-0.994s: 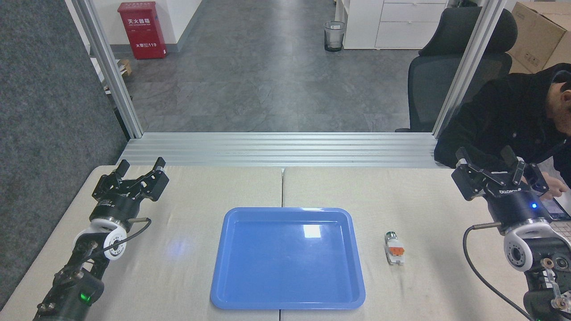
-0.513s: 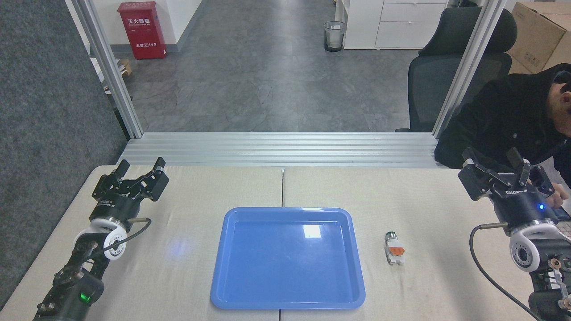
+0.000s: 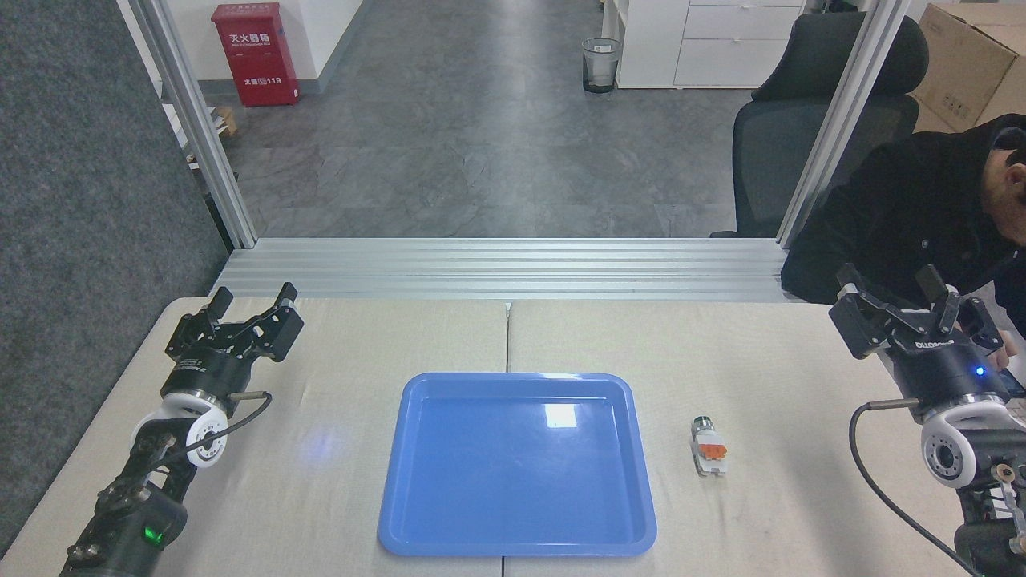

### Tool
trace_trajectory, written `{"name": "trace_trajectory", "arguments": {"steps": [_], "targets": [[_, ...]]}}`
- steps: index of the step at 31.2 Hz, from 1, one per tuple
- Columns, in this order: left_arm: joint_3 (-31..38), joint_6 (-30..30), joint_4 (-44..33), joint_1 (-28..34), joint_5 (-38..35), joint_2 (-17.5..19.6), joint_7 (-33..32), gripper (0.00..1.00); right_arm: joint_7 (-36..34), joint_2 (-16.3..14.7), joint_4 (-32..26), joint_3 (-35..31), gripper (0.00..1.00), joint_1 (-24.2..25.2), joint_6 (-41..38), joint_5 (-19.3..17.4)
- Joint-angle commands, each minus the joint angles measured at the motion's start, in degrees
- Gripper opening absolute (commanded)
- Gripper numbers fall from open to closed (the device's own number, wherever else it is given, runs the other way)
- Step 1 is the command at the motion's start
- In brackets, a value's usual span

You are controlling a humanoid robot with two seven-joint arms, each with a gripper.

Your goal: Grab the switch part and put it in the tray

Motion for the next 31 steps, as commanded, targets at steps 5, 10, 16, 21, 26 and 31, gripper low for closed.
{"name": "trace_trajectory", "arguments": {"steps": [5,10,16,21,26,31], "targets": [[0.0,0.0,0.0,0.0,0.0,0.0,0.0,1.00,0.1,2.1,-0.6,-1.1,0.99,0.3,-0.1,-0.2],[0.0,0.0,0.0,0.0,0.0,0.0,0.0,1.00,0.2,2.0,-0.6,-1.1,0.99,-0.2,-0.2,-0.2],[0.0,0.0,0.0,0.0,0.0,0.0,0.0,1.00,0.2,1.7,-0.3,-1.1,0.99,0.0,-0.2,0.2],[0.0,0.0,0.0,0.0,0.0,0.0,0.0,1.00,0.2,0.0,-0.1,-1.2,0.99,-0.1,-0.2,0.2],[0.0,0.0,0.0,0.0,0.0,0.0,0.0,1.00,0.2,-0.8,-0.1,-1.3,0.99,-0.1,-0.1,0.2],[0.0,0.0,0.0,0.0,0.0,0.0,0.0,1.00,0.2,-0.8,-0.1,-1.3,0.99,-0.1,0.2,0.2]]}}
